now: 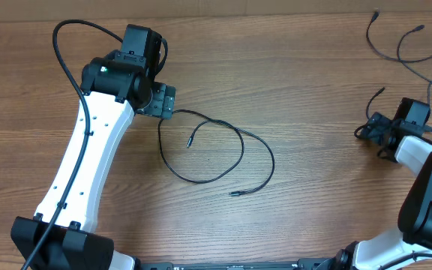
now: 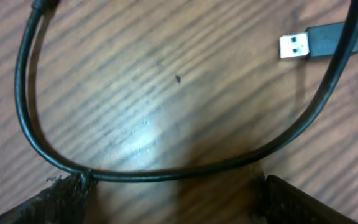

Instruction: Untangle cables

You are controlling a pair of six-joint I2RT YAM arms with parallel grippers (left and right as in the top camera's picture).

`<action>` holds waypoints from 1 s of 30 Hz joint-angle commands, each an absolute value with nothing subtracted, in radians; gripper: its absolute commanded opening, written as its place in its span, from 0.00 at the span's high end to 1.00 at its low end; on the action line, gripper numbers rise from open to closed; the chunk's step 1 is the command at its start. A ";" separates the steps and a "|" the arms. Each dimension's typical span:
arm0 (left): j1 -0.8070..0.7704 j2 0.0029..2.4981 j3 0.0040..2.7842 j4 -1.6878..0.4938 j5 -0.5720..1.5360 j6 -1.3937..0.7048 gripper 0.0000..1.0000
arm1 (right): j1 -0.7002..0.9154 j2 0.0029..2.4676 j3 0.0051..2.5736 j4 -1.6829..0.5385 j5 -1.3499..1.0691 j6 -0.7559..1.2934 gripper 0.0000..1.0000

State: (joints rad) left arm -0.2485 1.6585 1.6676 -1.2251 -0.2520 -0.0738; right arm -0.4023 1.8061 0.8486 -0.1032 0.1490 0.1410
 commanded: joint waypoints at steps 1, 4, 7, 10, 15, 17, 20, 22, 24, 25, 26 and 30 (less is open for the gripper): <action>-0.249 1.664 1.663 -1.222 -0.264 -0.059 0.01 | -0.400 1.895 0.817 -0.081 0.112 0.148 0.13; -0.249 1.664 1.663 -1.222 -0.264 -0.059 0.00 | -0.400 1.930 0.817 -0.023 0.113 0.148 0.14; -0.249 1.664 1.663 -1.222 -0.264 -0.059 0.00 | -0.400 1.980 0.818 0.038 0.113 0.148 0.15; -0.249 1.664 1.663 -1.222 -0.264 -0.059 0.00 | -0.400 2.043 0.819 0.117 0.117 0.148 0.15; -0.249 1.664 1.663 -1.222 -0.264 -0.059 0.00 | -0.400 2.117 0.822 0.246 0.136 0.148 0.18; -0.249 1.664 1.663 -1.222 -0.264 -0.059 0.00 | -0.400 2.132 0.831 0.273 0.144 0.147 0.19; -0.249 1.664 1.663 -1.222 -0.264 -0.059 0.00 | -0.401 2.154 0.867 0.287 0.169 0.147 0.19; -0.249 1.664 1.663 -1.222 -0.264 -0.059 0.00 | -0.402 2.158 0.888 0.289 0.176 0.148 0.19; -0.249 1.664 1.663 -1.222 -0.264 -0.059 0.00 | -0.405 2.158 0.916 0.292 0.176 0.148 0.19; -0.249 1.664 1.663 -1.222 -0.264 -0.059 0.00 | -0.407 2.158 0.929 0.291 0.176 0.147 0.18; -0.249 1.664 1.663 -1.222 -0.264 -0.059 0.00 | -0.410 2.158 0.945 0.280 0.175 0.147 0.14; -0.249 1.664 1.663 -1.222 -0.264 -0.059 0.00 | -0.411 2.157 0.970 0.175 0.175 0.148 0.00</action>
